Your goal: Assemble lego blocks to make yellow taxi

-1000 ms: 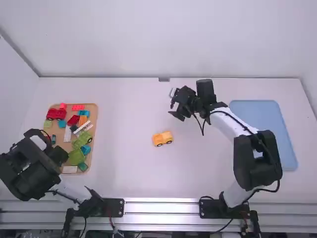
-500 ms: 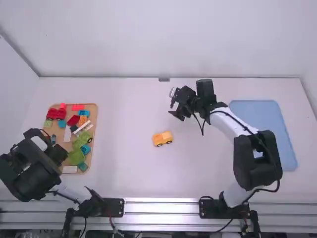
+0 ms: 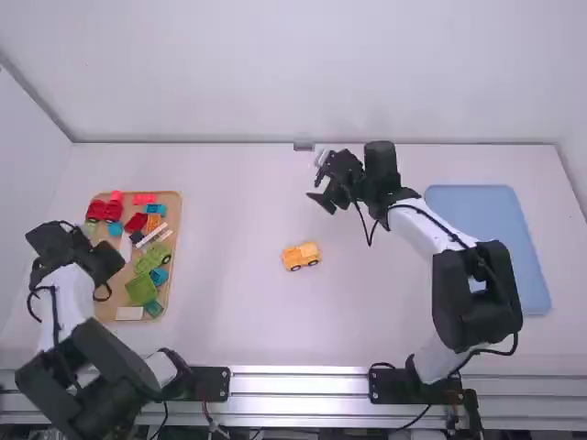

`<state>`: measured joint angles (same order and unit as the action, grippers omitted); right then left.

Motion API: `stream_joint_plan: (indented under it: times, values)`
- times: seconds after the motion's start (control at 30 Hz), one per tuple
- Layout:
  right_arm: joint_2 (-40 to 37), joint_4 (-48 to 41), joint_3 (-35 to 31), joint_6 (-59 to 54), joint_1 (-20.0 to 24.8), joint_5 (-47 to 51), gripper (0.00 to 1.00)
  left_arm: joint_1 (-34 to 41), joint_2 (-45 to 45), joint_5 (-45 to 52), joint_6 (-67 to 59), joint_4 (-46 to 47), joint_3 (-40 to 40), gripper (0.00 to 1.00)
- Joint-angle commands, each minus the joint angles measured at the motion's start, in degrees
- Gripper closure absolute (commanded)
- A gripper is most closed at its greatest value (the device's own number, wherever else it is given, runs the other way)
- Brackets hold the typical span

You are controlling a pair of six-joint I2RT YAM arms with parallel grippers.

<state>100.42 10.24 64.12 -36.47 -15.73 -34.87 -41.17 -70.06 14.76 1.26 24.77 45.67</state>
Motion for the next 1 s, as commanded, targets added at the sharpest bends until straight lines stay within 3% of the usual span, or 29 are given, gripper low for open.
stream_joint_plan:
  times: [0.0, 0.07, 0.13, 0.2, 0.27, 0.33, 0.43, 0.57, 0.7, 0.97]
  values:
    - [-1.3, 1.8, -0.4, 6.1, 0.1, -8.1, 0.02, 7.2, 4.0, 16.1, -7.8, -1.7, 0.0, 0.72]
    - [-1.3, 3.2, -0.4, 7.1, 0.3, -11.5, 0.01, 10.3, 4.9, 18.4, -8.8, -3.3, 0.0, 0.73]
    - [-1.3, 7.8, -0.4, 11.4, 0.5, -19.1, 0.02, 19.9, 5.7, 21.6, -8.8, -9.4, 0.0, 0.73]
    - [-1.3, 9.0, -0.4, 12.7, 0.7, -20.8, 0.01, 22.9, 5.5, 22.1, -8.8, -11.4, 0.0, 0.73]
    - [-1.3, 11.7, -0.3, 16.6, 1.4, -26.0, 0.02, 32.2, 3.9, 24.5, -11.0, -18.5, 0.0, 0.73]
    - [-1.3, 12.2, -0.3, 17.7, 1.6, -28.4, 0.02, 34.9, 3.0, 25.8, -13.3, -20.8, 0.0, 0.73]
    - [-1.3, 12.9, 0.1, 18.4, 1.9, -39.4, 0.01, 42.0, -1.3, 31.5, -19.3, -28.9, 0.0, 0.74]
    - [-1.3, 13.5, 0.9, 18.5, 2.0, -49.2, 0.02, 45.7, -8.5, 40.7, -18.7, -41.2, 0.0, 0.73]
    - [-1.3, 13.3, 1.5, 18.7, 1.9, -51.1, 0.01, 46.5, -17.1, 55.3, -18.5, -56.4, 0.0, 0.74]
    - [-1.3, 13.9, 1.6, 19.8, 0.5, -50.6, 0.11, 47.3, -25.8, 60.8, -1.8, -81.4, 0.0, 0.74]
